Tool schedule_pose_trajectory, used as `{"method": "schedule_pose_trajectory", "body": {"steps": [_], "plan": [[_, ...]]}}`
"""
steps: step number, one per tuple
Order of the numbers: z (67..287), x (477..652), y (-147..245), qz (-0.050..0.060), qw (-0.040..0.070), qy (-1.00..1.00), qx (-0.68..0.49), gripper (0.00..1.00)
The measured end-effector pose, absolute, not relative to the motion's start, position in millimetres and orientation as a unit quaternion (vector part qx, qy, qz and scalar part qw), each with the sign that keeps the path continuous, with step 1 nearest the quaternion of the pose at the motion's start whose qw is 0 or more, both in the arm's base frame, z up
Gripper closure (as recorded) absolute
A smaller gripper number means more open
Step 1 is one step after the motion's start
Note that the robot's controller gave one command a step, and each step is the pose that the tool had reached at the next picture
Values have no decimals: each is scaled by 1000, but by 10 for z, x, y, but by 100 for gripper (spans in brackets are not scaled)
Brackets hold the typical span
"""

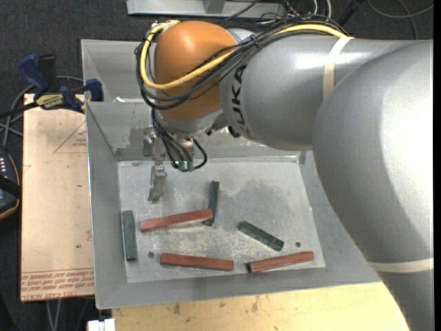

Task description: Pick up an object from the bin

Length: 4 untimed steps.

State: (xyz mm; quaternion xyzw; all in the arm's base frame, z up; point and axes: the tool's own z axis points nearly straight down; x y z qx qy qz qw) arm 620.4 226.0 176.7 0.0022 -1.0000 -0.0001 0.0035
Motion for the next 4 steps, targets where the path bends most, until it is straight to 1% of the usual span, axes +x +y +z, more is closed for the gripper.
{"method": "schedule_pose_trajectory", "body": {"steps": [1, 2, 3, 4], "plan": [[678, 5470, 1832, 0, 3, -997, 78, 0], [701, 5493, 1838, -1, 0, -997, 78, 100], [699, 5493, 1836, -1, 0, -997, 78, 0], [703, 5495, 1837, -1, -1, -997, 78, 100]]}}
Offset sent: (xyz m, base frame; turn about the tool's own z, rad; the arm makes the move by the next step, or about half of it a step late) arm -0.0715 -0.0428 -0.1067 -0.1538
